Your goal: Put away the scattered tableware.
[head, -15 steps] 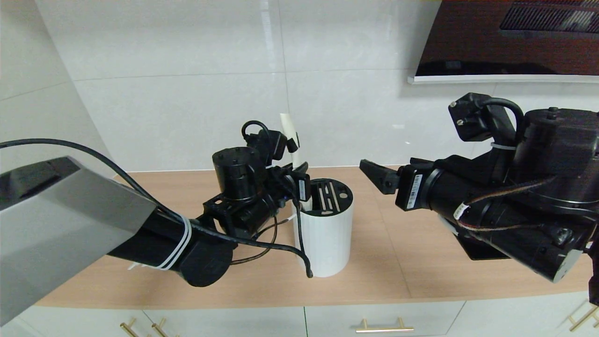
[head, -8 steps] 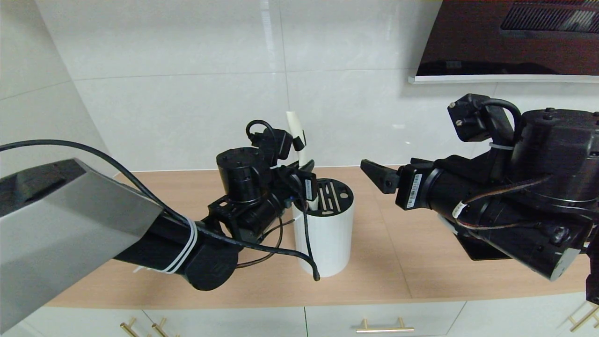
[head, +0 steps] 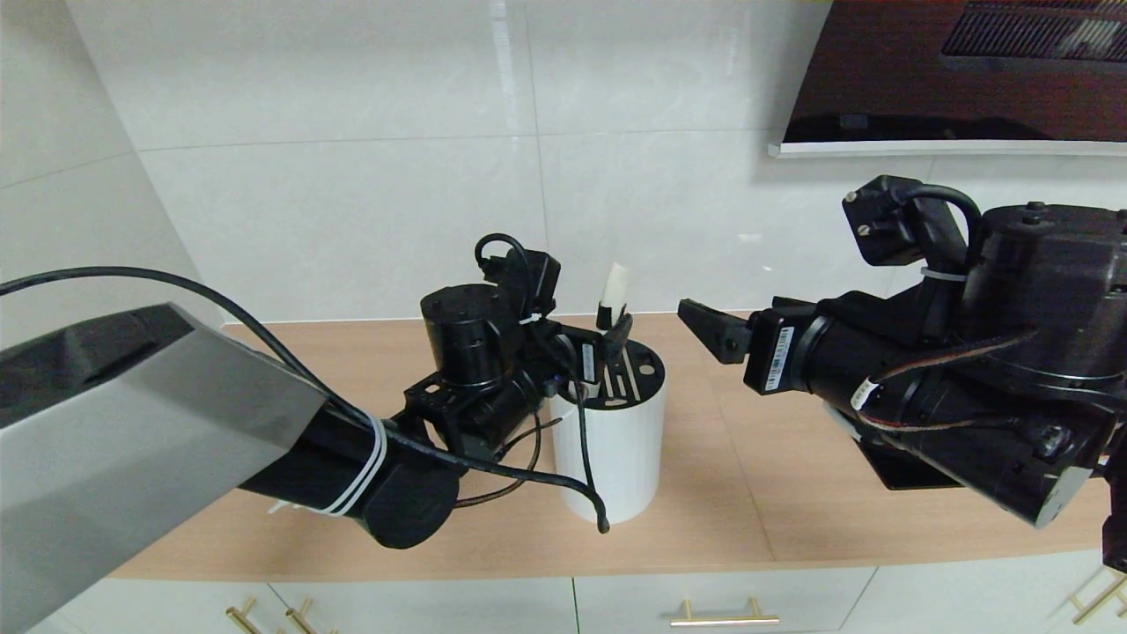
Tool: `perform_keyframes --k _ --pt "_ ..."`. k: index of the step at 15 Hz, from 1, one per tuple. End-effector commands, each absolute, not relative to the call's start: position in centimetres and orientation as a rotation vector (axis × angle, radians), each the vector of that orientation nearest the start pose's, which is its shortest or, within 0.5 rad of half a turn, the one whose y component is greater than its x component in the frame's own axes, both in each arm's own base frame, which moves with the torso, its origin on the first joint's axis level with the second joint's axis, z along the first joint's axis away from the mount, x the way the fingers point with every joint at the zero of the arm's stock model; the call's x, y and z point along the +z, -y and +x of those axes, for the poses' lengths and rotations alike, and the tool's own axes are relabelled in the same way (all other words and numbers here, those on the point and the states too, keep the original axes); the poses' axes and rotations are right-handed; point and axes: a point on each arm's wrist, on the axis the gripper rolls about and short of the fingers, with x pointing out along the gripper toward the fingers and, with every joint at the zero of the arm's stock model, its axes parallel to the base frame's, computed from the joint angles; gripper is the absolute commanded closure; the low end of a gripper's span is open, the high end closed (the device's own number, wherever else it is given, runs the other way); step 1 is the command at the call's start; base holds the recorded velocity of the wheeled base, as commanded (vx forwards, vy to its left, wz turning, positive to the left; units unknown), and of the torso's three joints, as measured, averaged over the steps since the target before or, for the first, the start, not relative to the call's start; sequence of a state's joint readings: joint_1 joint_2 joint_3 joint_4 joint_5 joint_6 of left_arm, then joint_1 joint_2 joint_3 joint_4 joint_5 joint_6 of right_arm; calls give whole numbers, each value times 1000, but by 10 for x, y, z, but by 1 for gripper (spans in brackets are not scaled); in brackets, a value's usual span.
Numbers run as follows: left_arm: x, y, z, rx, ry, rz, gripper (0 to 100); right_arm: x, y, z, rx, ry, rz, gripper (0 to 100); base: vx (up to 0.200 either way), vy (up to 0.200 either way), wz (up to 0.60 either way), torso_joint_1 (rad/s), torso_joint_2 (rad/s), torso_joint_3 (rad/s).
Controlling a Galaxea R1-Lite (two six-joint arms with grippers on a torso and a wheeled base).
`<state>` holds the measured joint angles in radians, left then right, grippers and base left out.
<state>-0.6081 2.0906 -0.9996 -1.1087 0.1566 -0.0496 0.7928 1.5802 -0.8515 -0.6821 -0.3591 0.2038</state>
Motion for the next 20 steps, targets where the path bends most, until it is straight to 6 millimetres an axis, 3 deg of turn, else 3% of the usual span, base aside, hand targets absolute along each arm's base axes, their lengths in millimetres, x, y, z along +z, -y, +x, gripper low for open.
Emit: perform_keyframes --k 1,5,8,12,14,16,17,20 --pt "154 222 326 -451 30 -73 0 235 -197 205 428 -83 176 0 0 0 0 0 0 0" --pt "169 220 317 -457 54 -118 0 235 -197 205 428 -84 175 0 0 0 0 0 0 0" --pt "199 221 286 -519 98 -220 0 235 -197 205 427 -83 176 0 0 0 0 0 0 0" --pt "249 194 249 -540 212 -305 0 238 -185 214 377 -71 178 0 0 0 0 0 0 0" --pt "277 165 211 -547 296 -346 0 243 -164 222 300 -42 173 0 0 0 0 0 0 0" --pt "294 129 167 -551 368 -368 0 252 -142 205 277 -6 189 0 0 0 0 0 0 0" --pt "294 119 155 -548 373 -366 0 253 -135 196 276 3 188 0 0 0 0 0 0 0" --pt "268 60 87 -501 317 -295 0 249 -76 126 242 87 207 0 0 0 0 0 0 0"
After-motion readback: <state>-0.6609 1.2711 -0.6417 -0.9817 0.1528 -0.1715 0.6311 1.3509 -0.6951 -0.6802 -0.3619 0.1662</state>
